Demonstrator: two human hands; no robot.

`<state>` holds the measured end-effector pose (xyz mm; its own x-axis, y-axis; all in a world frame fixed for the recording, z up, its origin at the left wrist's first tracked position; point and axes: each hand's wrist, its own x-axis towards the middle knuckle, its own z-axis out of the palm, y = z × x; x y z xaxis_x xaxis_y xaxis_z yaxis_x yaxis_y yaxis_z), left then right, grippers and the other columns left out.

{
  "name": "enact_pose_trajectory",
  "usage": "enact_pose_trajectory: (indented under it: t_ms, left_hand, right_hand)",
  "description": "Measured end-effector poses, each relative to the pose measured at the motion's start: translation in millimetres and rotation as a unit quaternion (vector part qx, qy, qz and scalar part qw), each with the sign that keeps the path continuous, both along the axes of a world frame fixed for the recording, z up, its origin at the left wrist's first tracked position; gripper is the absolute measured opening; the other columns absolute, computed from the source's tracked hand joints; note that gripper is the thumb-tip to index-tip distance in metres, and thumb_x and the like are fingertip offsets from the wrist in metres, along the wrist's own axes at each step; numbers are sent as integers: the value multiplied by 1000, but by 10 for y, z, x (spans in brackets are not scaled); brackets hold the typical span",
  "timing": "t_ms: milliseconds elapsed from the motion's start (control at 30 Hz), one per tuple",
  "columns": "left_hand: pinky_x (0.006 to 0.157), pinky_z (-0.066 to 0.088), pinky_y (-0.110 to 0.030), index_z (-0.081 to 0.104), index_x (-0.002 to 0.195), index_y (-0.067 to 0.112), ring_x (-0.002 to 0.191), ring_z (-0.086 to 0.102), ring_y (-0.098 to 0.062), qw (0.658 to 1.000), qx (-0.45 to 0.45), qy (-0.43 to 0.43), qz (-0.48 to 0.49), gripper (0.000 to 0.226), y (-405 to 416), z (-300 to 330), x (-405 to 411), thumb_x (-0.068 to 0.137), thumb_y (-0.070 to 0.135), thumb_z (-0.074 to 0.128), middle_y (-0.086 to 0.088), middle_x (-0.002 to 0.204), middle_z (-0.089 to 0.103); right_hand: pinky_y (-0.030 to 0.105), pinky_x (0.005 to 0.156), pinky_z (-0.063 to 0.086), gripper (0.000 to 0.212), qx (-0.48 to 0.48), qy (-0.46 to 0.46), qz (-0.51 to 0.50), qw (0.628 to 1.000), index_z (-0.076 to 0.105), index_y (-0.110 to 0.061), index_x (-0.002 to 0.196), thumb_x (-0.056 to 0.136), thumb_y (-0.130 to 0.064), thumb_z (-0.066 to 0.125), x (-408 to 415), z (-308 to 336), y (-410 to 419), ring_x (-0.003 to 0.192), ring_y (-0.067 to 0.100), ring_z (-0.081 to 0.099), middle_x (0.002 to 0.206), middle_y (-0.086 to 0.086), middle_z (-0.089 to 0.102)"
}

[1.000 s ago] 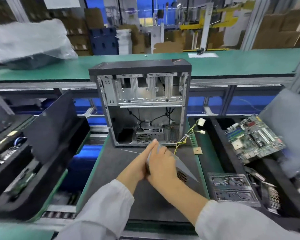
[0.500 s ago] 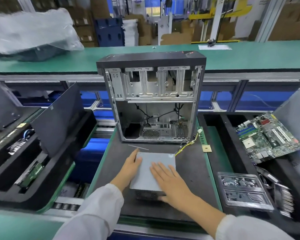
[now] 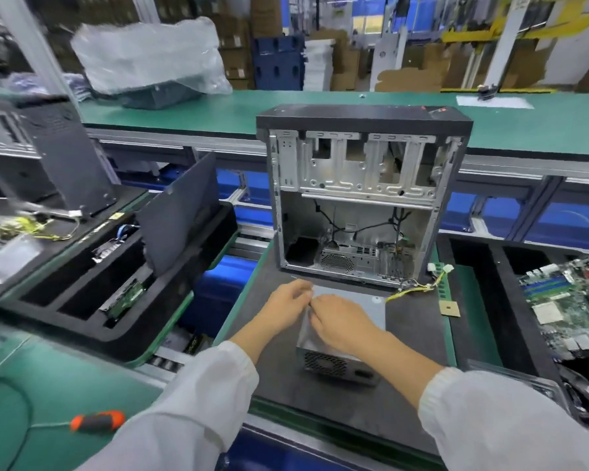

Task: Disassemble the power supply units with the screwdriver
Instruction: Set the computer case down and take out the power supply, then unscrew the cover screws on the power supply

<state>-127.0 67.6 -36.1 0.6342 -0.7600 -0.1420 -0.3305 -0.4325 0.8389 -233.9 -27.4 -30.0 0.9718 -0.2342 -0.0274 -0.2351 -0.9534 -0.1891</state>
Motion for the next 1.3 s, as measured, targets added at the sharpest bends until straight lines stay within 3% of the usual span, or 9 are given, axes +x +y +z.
enact_pose_trajectory:
  t_ms: [67,267,367,600,733,1033,1133,1200,1300]
  left_hand:
    - [72,47,-18,66,113,5,92,59,-14,999,19,37,-5,27,268,175,97,102,13,43,-9,106,67]
    - [76,56,-37,64,93,9,73,64,-18,984,-1,157,82,24,1317,440,374,99,16,42,-7,83,63]
    - [85,55,-41,63,98,3,80,65,-26,977,-12,171,125,25,1817,384,480,100,14,40,-15,87,62]
    - [69,50,-23,61,95,11,81,70,-20,951,7,215,222,21,3340,-160,1004,101,20,42,-5,92,68]
    - [64,52,-27,60,100,6,70,67,-20,937,47,233,256,16,3874,-543,1286,99,14,47,-7,91,64]
    - [50,36,-17,51,130,3,71,50,-15,946,175,189,197,34,4337,-1123,1522,98,0,43,-13,111,53]
    - [63,46,-24,43,140,2,76,56,-19,952,194,173,164,46,4381,-1152,1575,94,-4,46,-13,125,51]
    - [76,49,-29,44,141,6,85,60,-25,965,189,117,140,51,4330,-1096,1603,91,-5,52,-12,136,49]
    - [67,48,-25,51,133,8,70,54,-17,985,134,72,86,47,4011,-833,1640,88,-6,58,-14,125,58]
  right_hand:
    - [38,76,43,34,4,-16,12,1000,56,-10,120,99,-25,33,203,78,146,102,34,58,111,15,63]
    - [33,66,37,32,-30,4,103,994,59,-9,113,97,-28,39,883,166,1023,95,35,62,108,15,64]
    - [34,66,38,29,-30,5,143,989,60,-10,107,96,-28,40,1166,96,1453,96,34,61,107,13,64]
    - [33,64,37,31,-8,45,213,976,62,-13,106,98,-31,39,1807,-329,2857,98,32,61,109,11,64]
    - [37,74,45,29,-12,90,210,973,62,-10,108,96,-26,42,2040,-718,3364,103,34,60,112,16,63]
    - [42,96,40,33,-47,209,153,965,46,-6,130,98,-13,44,2153,-1563,3912,122,32,44,134,16,43]
    - [40,89,42,39,2,235,121,964,40,-1,131,94,-9,50,2148,-1456,3858,113,35,50,136,19,35]
    - [36,72,40,32,85,229,111,963,42,-3,120,92,-14,54,2152,-1258,3703,94,36,57,129,22,44]
    - [34,63,36,22,200,142,102,964,48,-8,101,91,-27,56,2107,-683,3297,84,30,58,102,18,62]
